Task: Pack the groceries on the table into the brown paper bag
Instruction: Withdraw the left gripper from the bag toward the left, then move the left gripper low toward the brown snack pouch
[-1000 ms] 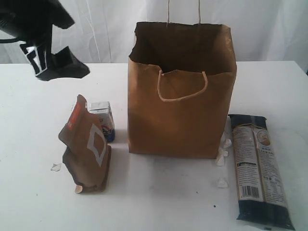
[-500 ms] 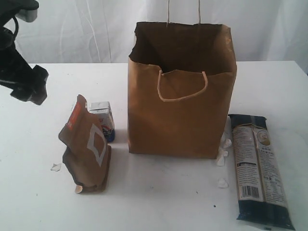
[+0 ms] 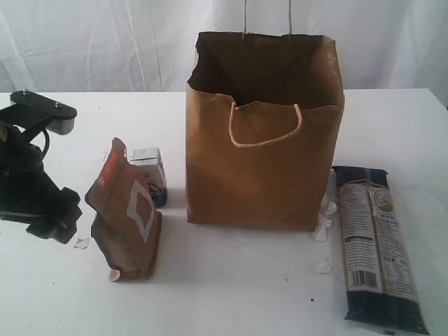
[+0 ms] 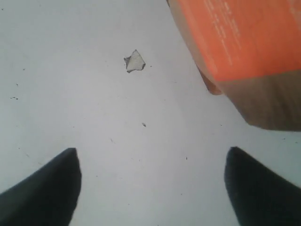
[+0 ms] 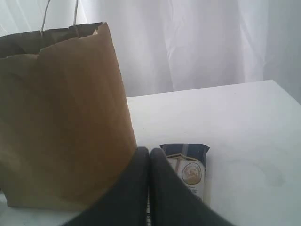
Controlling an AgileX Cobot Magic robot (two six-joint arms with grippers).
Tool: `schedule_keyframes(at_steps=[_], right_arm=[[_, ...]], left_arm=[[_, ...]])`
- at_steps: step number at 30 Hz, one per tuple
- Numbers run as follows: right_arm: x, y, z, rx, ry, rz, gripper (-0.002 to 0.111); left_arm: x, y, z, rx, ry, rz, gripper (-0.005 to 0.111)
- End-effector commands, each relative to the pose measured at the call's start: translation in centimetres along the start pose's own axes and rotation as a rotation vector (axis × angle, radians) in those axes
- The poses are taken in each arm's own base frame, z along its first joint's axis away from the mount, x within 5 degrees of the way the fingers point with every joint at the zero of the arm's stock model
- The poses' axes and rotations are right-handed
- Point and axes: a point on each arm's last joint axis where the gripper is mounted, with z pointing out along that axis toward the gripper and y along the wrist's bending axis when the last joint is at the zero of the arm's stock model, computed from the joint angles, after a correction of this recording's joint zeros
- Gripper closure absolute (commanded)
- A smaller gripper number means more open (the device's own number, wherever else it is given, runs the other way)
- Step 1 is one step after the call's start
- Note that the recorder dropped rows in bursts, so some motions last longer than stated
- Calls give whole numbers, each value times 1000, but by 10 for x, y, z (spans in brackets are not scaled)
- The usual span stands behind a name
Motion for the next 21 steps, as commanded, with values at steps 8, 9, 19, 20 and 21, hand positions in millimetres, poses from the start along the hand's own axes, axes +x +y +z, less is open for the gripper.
schedule_keyframes(at_steps=[8, 9, 19, 20, 21], right_arm=[[0, 0, 0, 5, -3, 9, 108], [0, 0, 0, 5, -3, 9, 108], [0, 0, 0, 5, -3, 9, 108], [0, 0, 0, 5, -3, 9, 108], [0, 0, 0, 5, -3, 7, 108]], left_arm=[[12, -2, 3, 2, 83, 6, 107], [15, -2, 2, 6, 111, 23, 107], [22, -34, 26, 334, 39, -150, 107], [24, -35, 28, 345, 45, -155, 107], [28, -35, 31, 348, 58, -157, 107]])
